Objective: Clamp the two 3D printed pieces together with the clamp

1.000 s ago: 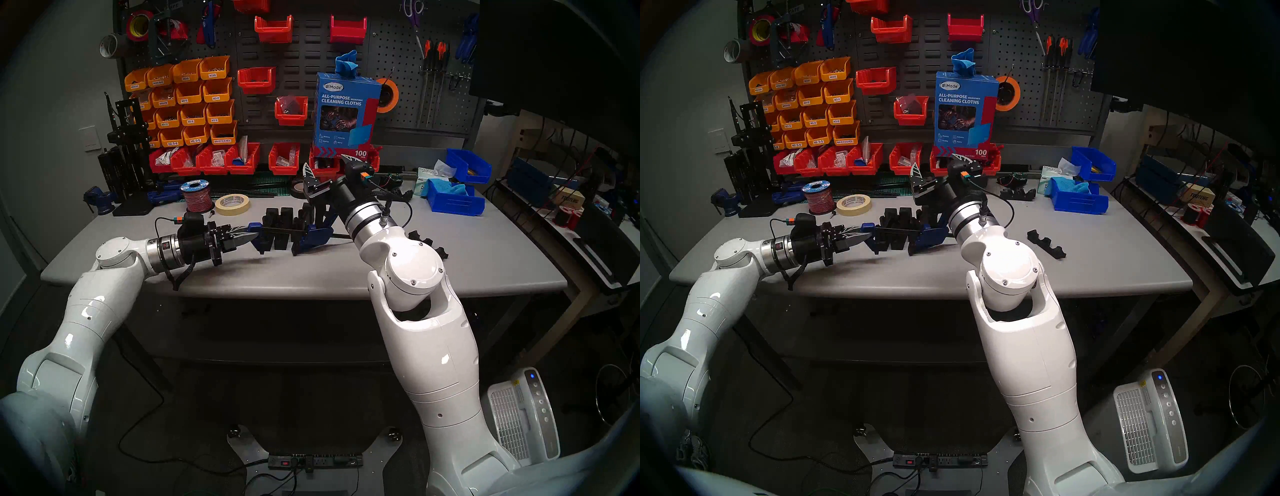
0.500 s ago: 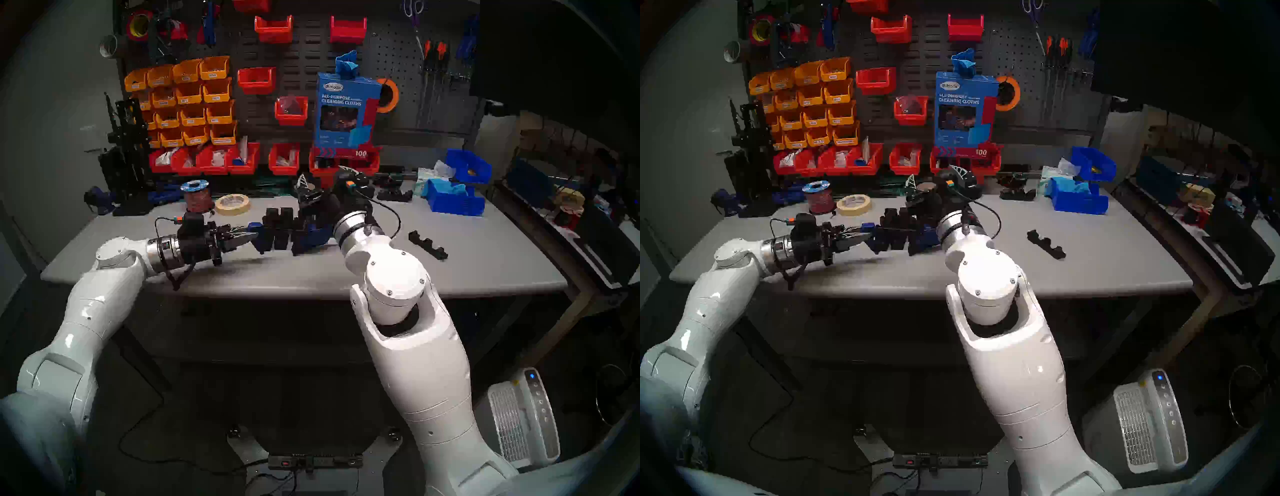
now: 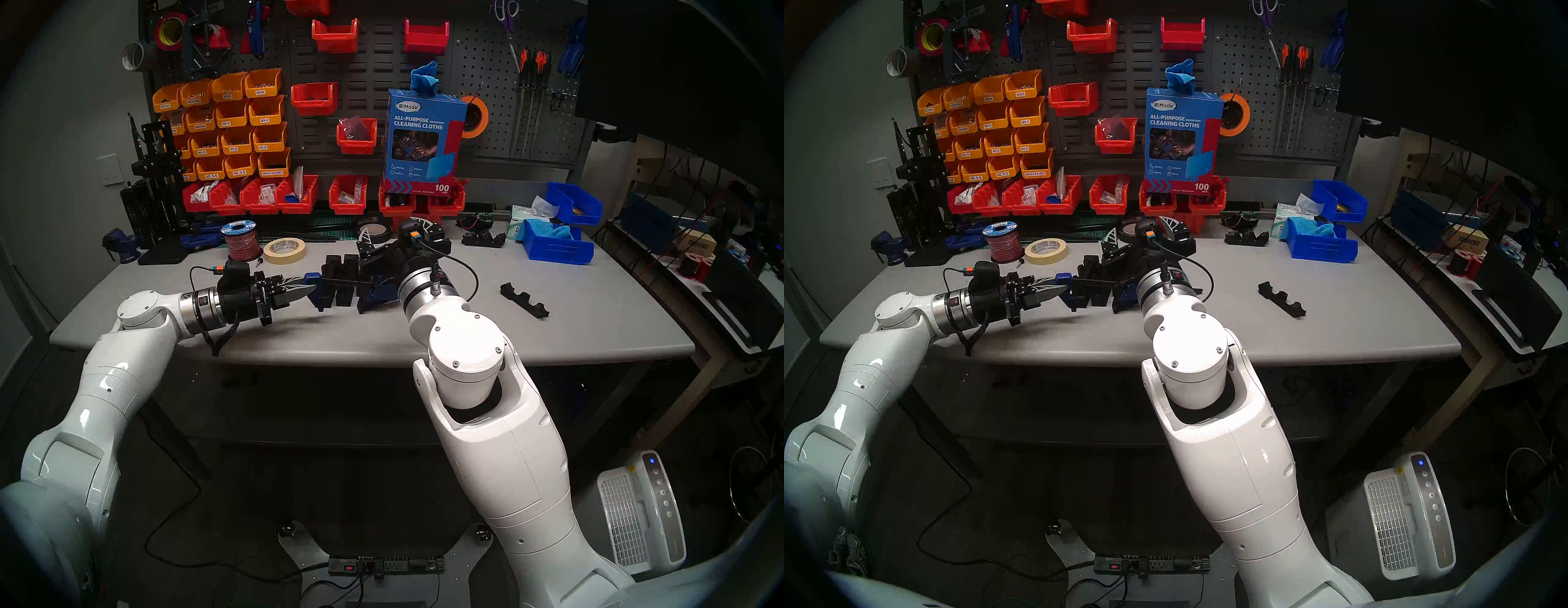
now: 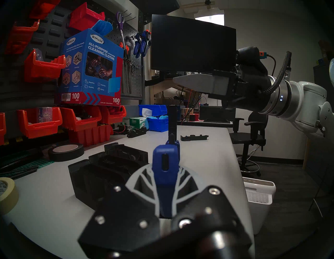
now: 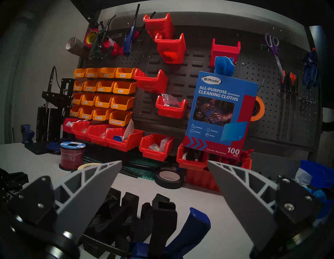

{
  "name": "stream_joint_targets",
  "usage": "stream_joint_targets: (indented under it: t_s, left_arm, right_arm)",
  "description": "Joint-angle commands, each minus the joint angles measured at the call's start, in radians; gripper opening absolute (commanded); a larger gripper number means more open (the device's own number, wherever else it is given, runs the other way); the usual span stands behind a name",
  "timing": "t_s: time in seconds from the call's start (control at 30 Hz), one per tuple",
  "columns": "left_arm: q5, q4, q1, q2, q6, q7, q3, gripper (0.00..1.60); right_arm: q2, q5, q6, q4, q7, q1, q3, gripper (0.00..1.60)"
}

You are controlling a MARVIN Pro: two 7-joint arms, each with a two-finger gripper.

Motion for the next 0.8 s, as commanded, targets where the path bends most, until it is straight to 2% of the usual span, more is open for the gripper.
stream_joint_targets:
  t_s: [0.0,0.17,0.77]
  left_arm:
    - [-0.022,-0.022,-0.035,0.002,0.002,-0.003,-0.025,0.00]
    - [-0.022,-0.023,-0.035,0.002,0.002,-0.003,-0.025,0.00]
    - [-0.021,-0.023,-0.035,0.001,0.003,-0.003,-0.027,0.00]
  right_arm:
    - [-0.003,0.000,-0.004,-0.034,-0.033,0.022,-0.009,1.60]
    - [-0.001,-0.008,0.006,-0.030,-0.058,0.018,-0.007,1.60]
    - [-0.010,0.139,0.047,-0.023,-0.081,0.023,0.027,1.60]
